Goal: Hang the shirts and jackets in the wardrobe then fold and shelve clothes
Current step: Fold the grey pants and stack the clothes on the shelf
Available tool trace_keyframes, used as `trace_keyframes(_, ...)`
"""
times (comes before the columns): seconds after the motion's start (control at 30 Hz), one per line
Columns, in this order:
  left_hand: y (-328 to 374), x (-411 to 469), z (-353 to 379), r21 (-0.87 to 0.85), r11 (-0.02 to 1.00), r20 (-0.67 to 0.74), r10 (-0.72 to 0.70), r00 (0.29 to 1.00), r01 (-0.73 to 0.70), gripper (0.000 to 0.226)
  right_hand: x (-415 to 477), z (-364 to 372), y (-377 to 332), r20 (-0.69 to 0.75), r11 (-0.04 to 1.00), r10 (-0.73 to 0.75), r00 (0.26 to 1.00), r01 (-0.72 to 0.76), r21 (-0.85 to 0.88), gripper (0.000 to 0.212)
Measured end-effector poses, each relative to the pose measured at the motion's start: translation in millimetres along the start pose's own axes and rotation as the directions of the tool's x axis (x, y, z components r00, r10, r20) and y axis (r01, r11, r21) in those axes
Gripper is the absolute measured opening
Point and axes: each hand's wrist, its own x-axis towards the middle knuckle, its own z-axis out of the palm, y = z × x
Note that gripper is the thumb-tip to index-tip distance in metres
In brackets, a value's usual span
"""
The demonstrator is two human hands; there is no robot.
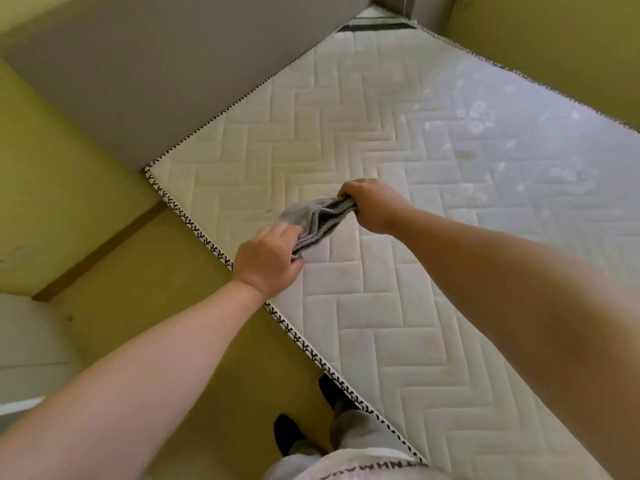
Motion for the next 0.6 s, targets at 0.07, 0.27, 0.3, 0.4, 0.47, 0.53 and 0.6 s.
trace_keyframes(0.07, 26, -22, 36, -0.024, 0.998, 0.080, 0.064, 0.995, -0.062, 0.036, -29, 29, 24, 0.078, 0.998, 0.051, 0.996, -0.048, -0.036, 0.039)
trace_keyframes(0.27, 112, -80, 167, -0.078, 0.988, 0.480, 0.152, 0.864, -0.130, 0.035, -137, 142, 109, 0.317, 0.970, 0.208, 0.925, -0.153, -0.190, 0.030)
trace_keyframes(0.3, 125, -89, 190, -0.090, 0.986, 0.535, 0.169, 0.828, -0.143, 0.035, -154, 163, 124, 0.351, 0.964, 0.229, 0.908, -0.161, -0.212, 0.028)
trace_keyframes(0.4, 161, -117, 243, -0.168, 0.951, 0.621, 0.305, 0.722, -0.258, 0.034, -209, 223, 160, 0.447, 0.953, 0.272, 0.852, -0.173, -0.250, 0.030)
trace_keyframes(0.47, 179, -133, 277, -0.174, 0.925, 0.633, 0.368, 0.681, -0.339, 0.033, -241, 257, 182, 0.454, 0.951, 0.284, 0.844, -0.186, -0.248, 0.036)
trace_keyframes(0.53, 195, -145, 309, -0.204, 0.924, 0.669, 0.372, 0.643, -0.323, 0.030, -266, 284, 200, 0.448, 0.953, 0.272, 0.852, -0.173, -0.250, 0.039)
trace_keyframes(0.6, 208, -150, 331, -0.307, 0.917, 0.743, 0.398, 0.538, -0.254, 0.036, -284, 304, 212, 0.447, 0.952, 0.265, 0.854, -0.158, -0.264, 0.032)
